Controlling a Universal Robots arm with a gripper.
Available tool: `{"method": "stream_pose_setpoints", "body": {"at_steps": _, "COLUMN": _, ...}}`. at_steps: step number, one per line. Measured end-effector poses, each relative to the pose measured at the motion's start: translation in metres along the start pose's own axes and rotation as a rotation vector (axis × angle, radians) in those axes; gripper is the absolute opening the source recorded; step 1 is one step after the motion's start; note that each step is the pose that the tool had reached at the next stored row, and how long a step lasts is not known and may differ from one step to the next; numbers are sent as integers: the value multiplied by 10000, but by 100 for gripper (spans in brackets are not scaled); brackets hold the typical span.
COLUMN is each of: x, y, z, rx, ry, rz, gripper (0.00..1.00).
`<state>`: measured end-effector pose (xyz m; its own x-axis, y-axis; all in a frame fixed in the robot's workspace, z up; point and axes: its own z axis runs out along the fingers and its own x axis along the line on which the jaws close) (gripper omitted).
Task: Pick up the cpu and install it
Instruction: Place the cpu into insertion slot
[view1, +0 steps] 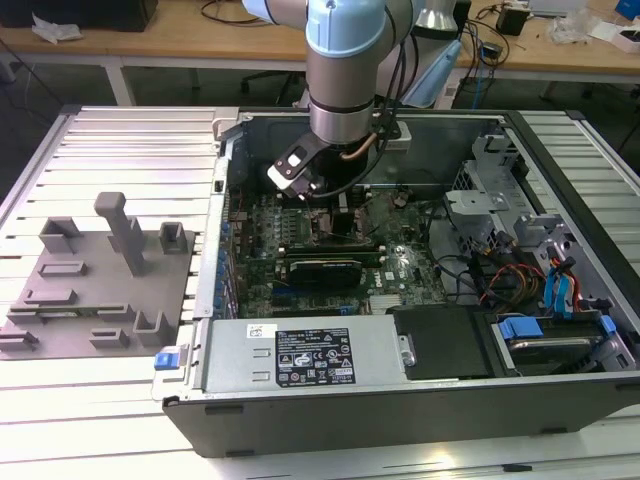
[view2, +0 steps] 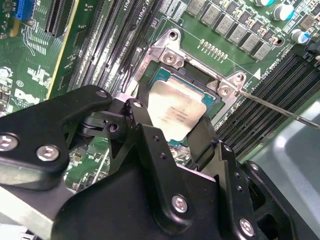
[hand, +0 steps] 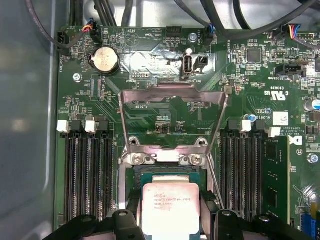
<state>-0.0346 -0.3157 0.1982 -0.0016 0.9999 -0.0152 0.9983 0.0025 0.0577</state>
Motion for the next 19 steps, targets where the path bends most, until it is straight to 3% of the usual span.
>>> {"method": "stream_pose_setpoints", "body": {"at_steps": 19, "x": 18, "y": 13, "z": 23, "rx": 3, "ry": -8, "rz": 67, "gripper": 55}}
